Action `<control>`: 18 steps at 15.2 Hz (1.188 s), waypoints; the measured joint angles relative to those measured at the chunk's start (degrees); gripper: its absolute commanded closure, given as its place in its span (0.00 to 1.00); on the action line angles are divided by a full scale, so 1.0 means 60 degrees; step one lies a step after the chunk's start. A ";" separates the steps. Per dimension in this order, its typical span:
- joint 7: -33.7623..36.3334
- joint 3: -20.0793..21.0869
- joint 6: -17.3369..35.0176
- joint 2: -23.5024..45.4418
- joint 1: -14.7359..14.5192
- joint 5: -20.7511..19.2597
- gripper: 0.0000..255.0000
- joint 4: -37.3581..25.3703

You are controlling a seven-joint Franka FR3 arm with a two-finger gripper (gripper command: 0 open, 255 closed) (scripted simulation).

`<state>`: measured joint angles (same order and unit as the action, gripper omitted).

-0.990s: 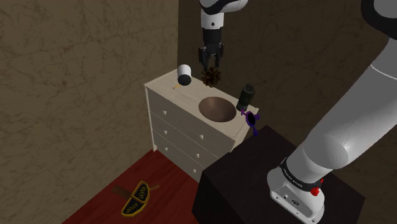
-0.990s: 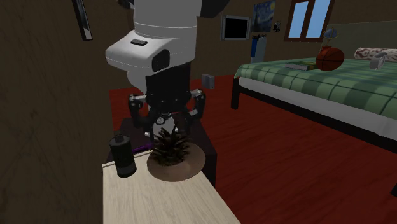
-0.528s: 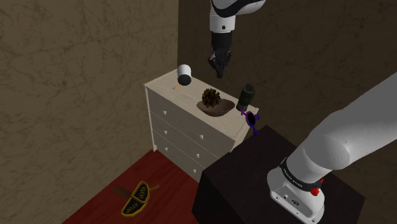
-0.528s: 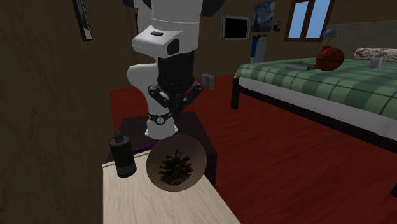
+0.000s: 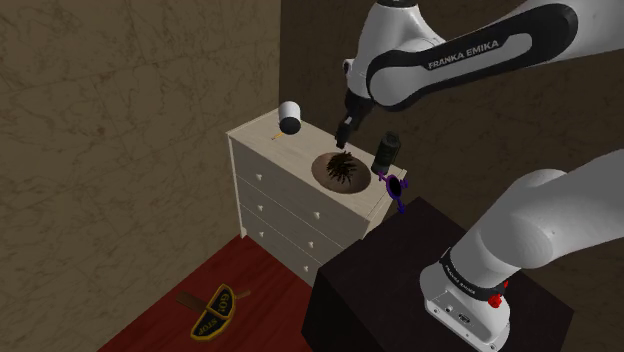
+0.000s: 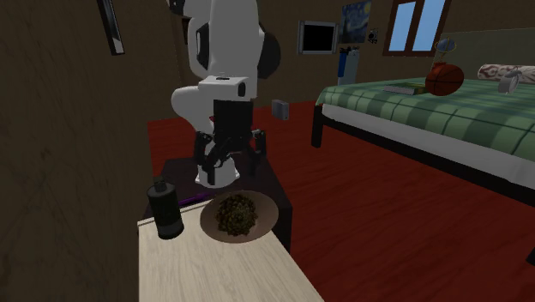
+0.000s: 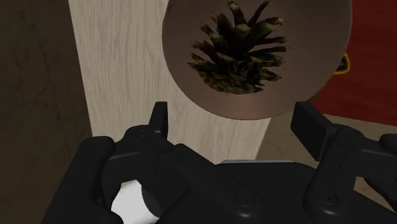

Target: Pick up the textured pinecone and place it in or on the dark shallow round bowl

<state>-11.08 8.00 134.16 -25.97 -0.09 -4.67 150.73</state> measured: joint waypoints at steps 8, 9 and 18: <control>-0.0262 0.0044 0.2986 0.0470 0.0206 -0.0624 0.00 0.1326; -0.0247 0.0057 0.3148 0.0603 0.0249 -0.0674 0.00 0.1266; -0.0243 0.0079 0.3390 0.0579 0.0261 -0.0676 1.00 0.1224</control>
<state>-12.54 8.48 154.50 -22.50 1.48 -8.73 158.08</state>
